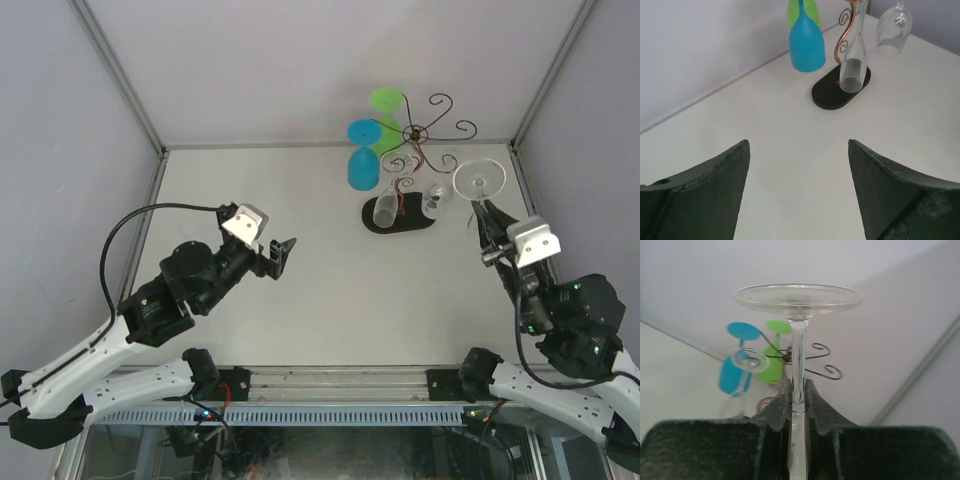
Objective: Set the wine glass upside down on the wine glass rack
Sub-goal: Turn the wine glass upside down at the wine rack.
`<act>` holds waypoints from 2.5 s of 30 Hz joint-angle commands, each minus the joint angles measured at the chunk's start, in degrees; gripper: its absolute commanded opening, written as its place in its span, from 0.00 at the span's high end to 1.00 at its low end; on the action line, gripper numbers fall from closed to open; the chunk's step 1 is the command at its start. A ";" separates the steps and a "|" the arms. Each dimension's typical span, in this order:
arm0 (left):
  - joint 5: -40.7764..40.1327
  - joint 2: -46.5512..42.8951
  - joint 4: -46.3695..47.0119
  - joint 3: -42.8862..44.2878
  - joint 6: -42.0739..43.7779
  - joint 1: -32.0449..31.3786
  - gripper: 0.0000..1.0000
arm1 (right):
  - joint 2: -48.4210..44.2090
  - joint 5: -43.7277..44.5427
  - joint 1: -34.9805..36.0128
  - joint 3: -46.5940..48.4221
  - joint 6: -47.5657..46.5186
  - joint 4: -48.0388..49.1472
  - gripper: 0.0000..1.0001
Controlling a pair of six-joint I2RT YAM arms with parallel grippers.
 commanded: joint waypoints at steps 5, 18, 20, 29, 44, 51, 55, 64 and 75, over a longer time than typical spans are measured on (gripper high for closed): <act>0.00 0.51 -1.18 -0.50 -2.98 2.84 0.17 | 10.79 -2.95 -15.97 7.42 -7.73 5.41 1.00; 2.85 2.19 -1.71 -1.11 -5.23 5.36 0.17 | 28.73 -51.15 -71.65 4.92 33.74 21.33 1.00; 3.44 2.90 -1.63 -0.95 -5.24 5.82 0.18 | 30.67 -51.60 -73.14 2.98 35.25 26.57 1.00; 6.25 5.85 -2.09 -0.42 -6.67 8.82 0.18 | 44.79 -56.75 -76.95 2.94 38.95 41.28 1.00; 9.43 8.76 -2.69 -0.04 -8.27 13.78 0.19 | 66.73 -74.98 -81.90 13.88 49.99 56.72 1.00; 9.18 9.23 -2.85 -0.19 -8.35 14.03 0.19 | 75.53 -84.11 -82.15 19.59 57.58 63.56 1.00; 8.87 9.33 -2.86 -0.36 -8.36 14.08 0.20 | 78.43 -87.83 -82.08 21.39 58.14 64.71 1.00; 9.07 10.15 -2.85 -0.41 -8.36 14.24 0.21 | 84.26 -94.78 -82.01 26.07 64.64 71.05 1.00; 9.33 10.14 -2.86 -0.42 -8.44 14.41 0.22 | 88.53 -99.53 -78.80 30.05 68.99 77.67 1.00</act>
